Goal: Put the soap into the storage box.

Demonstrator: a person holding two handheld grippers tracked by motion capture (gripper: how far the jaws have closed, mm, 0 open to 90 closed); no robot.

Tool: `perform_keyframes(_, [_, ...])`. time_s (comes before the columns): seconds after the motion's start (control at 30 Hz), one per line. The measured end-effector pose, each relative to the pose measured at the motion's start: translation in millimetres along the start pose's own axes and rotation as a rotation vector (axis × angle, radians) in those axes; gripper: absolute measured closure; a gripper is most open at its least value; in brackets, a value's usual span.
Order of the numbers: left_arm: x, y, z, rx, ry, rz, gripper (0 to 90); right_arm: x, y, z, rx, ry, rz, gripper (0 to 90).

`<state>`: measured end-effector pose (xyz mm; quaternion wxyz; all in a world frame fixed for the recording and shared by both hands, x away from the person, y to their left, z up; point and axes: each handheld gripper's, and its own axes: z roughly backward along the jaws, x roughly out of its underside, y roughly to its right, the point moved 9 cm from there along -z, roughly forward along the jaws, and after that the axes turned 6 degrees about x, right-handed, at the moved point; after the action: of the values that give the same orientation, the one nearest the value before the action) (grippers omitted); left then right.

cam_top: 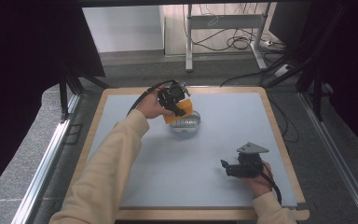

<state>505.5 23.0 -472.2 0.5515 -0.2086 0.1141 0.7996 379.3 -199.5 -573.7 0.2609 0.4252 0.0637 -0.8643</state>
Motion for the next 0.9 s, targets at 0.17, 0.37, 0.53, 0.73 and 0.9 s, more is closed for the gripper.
perform_keyframes(0.17, [-5.3,-3.6,-6.3,0.005,-0.012,-0.012,61.7,0.1,1.1,-0.2,0.004,0.001,0.001,12.7])
perform_keyframes(0.37, [-12.6,-4.8,-11.1,0.025,-0.005,-0.038,61.7,0.1,2.1,0.1,0.005,0.003,0.002,12.7])
perform_keyframes(0.53, [-13.1,-6.5,-17.5,0.044,-0.002,-0.059,61.7,0.3,3.0,1.2,0.005,0.005,-0.003,12.7])
perform_keyframes(0.73, [-11.0,-7.6,-27.0,0.073,0.0,-0.078,61.7,0.9,3.1,0.8,0.006,0.002,-0.003,12.7])
perform_keyframes(0.9, [-8.3,-11.1,-34.0,0.088,-0.014,-0.092,61.7,0.9,4.7,1.0,0.009,0.003,-0.008,12.7])
